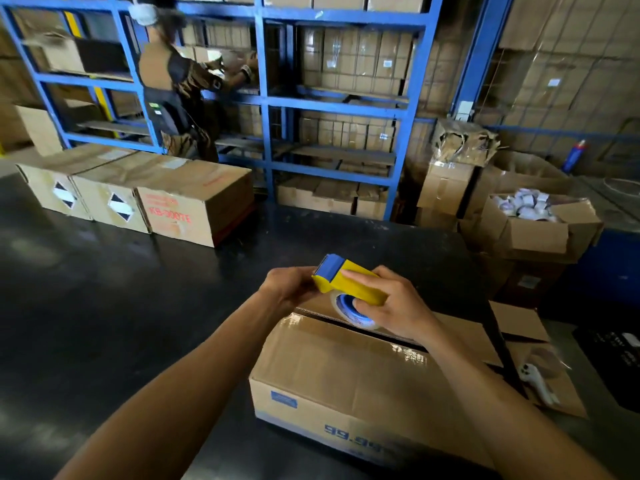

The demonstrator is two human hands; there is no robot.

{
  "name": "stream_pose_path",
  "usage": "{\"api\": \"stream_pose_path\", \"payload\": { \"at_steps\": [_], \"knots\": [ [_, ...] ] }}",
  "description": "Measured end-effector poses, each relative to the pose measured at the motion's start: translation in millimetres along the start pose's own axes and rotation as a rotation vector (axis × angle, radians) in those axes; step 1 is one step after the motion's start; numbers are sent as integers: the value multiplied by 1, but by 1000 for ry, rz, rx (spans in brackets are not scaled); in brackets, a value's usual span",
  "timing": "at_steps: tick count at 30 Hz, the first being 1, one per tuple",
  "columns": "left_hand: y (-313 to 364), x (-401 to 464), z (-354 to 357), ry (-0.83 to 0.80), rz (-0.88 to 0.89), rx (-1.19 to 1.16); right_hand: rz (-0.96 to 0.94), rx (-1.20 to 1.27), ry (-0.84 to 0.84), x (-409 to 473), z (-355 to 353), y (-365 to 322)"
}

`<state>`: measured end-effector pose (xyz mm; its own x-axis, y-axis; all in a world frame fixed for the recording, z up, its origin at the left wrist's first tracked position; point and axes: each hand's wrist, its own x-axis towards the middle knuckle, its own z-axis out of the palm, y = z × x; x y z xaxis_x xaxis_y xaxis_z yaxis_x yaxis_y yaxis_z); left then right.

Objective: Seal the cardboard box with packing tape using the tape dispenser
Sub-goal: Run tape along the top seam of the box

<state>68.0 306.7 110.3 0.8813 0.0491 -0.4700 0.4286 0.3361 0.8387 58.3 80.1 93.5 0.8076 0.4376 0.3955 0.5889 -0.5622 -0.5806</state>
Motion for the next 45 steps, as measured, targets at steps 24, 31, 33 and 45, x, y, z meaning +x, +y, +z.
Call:
{"api": "stream_pose_path", "payload": {
  "at_steps": [24,31,33,45],
  "knots": [
    [-79,59,-88,517,117,294,17,-466,-523,26,41,51],
    [-99,72,-89,550,-48,247,-23,-479,-514,23,42,57],
    [-99,72,-88,539,-57,258,-19,-478,-519,23,42,56],
    [-101,74,-79,576,-29,382,46,-500,-543,27,39,41]
  ]
}}
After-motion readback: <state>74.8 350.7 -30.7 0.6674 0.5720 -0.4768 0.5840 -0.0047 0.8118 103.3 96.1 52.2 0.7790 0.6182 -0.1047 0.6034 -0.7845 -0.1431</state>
